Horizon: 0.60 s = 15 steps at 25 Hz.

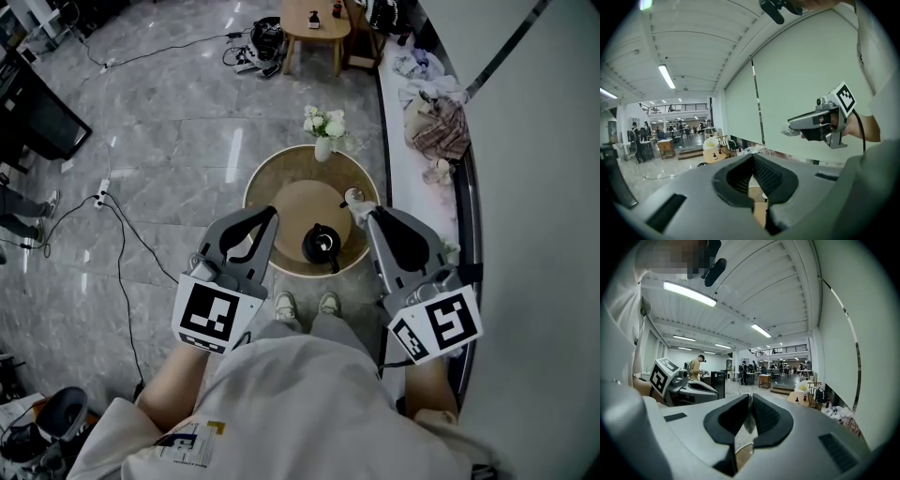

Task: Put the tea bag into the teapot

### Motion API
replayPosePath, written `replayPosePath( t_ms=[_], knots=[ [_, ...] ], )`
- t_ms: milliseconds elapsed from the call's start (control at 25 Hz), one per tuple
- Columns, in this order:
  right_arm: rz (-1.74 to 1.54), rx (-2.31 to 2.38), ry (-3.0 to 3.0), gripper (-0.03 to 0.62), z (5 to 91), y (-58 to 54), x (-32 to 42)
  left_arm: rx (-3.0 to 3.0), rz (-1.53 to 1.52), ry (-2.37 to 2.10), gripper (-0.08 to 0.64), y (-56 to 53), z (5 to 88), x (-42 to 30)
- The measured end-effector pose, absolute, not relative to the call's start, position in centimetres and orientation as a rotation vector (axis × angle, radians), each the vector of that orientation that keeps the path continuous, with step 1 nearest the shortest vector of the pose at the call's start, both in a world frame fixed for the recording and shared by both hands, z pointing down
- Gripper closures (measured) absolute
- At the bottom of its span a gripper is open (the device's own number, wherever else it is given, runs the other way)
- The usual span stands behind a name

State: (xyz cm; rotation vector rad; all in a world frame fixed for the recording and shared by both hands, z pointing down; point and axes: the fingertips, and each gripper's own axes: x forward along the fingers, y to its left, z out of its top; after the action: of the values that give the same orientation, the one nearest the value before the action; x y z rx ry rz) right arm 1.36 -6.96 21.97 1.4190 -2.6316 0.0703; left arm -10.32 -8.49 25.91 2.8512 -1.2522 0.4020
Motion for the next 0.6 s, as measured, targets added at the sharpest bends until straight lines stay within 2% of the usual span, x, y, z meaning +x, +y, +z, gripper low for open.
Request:
replayPosePath(
  t_ms=[600],
  knots=[
    [0.199,1.27,-2.625,0.563,26.7,-10.7,3.4,2.747,0.474,-1.289,0.552,-11.4,28.9,-8.1]
  ],
)
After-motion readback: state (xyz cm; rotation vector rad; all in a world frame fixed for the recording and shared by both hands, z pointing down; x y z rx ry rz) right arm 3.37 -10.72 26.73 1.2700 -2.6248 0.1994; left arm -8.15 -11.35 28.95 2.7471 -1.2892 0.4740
